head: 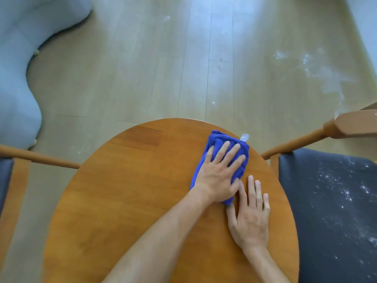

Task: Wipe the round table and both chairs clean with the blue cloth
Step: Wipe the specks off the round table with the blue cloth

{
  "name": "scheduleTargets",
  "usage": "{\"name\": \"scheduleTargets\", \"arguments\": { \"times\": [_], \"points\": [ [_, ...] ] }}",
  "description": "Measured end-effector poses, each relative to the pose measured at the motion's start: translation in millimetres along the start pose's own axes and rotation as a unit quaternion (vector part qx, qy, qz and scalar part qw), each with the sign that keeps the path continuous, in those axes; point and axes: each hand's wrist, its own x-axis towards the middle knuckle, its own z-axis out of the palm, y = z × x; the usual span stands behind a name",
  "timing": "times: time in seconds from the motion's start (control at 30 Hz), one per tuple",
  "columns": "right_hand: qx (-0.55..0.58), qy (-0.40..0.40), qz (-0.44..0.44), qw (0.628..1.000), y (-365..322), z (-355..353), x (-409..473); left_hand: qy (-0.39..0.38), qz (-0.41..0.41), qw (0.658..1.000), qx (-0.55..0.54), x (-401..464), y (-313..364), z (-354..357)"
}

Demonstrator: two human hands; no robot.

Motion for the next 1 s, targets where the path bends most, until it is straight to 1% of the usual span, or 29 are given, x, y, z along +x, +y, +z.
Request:
{"name": "scheduleTargets", "arguments": {
  "times": [0.07, 0.1, 0.13, 0.23, 0.33, 0.4, 0.5, 0.53, 0.6, 0.67, 0.77, 0.83, 0.93, 0.97, 1.0],
  "points": [
    [0.005, -0.002, -0.002, 1.000, -0.9, -1.1, 0.7, -0.002, 0.038, 0.999, 0.011, -1.6, -23.0, -4.9],
    [0.008, -0.005, -0.001, 1.000, -1.3, -1.6, 1.0, -0.001, 0.040, 0.999, 0.021, -3.3, -39.8, -9.6],
    [0.010, -0.009, 0.000, 1.000, -1.3, -2.2, 0.8, 0.001, 0.022, 0.999, 0.027, -6.6, -58.1, -15.1],
    [0.012, -0.017, 0.005, 1.000, -1.5, -3.9, 0.7, 0.023, -0.112, 0.993, 0.021, -28.9, -119.0, -36.0],
    [0.013, -0.024, 0.007, 1.000, -2.0, -4.1, 1.2, 0.067, -0.225, 0.972, 0.011, -84.6, -164.4, -42.4],
    [0.016, -0.028, 0.011, 0.999, -2.4, -4.7, 2.0, 0.086, -0.284, 0.955, 0.004, -131.9, -166.3, -39.2],
    [0.010, -0.041, 0.013, 0.999, -3.2, -7.0, 1.2, 0.094, -0.344, 0.934, -0.006, -195.5, -122.9, -25.5],
    [0.009, -0.045, 0.015, 0.999, -3.3, -7.8, 0.9, 0.095, -0.346, 0.933, -0.005, -211.5, -100.6, -18.0],
    [0.012, -0.053, 0.017, 0.998, -3.2, -9.3, 0.6, 0.099, -0.313, 0.945, 0.000, -232.6, -52.3, -0.7],
    [0.023, -0.057, 0.015, 0.998, -3.7, -11.2, 0.3, 0.090, -0.250, 0.964, -0.003, -235.3, -4.1, 15.3],
    [0.045, -0.056, 0.008, 0.997, -1.4, -12.5, -0.3, 0.041, -0.163, 0.985, -0.024, -217.2, 44.4, 27.5],
    [0.058, -0.059, 0.004, 0.997, 1.2, -13.5, -0.9, 0.029, -0.139, 0.989, -0.041, -196.1, 52.9, 24.7],
    [0.059, -0.073, 0.005, 0.996, -1.4, -17.9, -0.9, 0.024, -0.142, 0.988, -0.049, -161.1, 49.2, 13.1],
    [0.073, -0.070, 0.013, 0.995, -6.4, -20.2, -1.9, 0.017, -0.152, 0.985, -0.078, -149.2, 46.6, 8.1],
    [0.106, -0.065, 0.030, 0.992, -13.8, -23.6, -4.4, 0.023, -0.171, 0.974, -0.147, -138.1, 44.3, 2.6]
  ]
}}
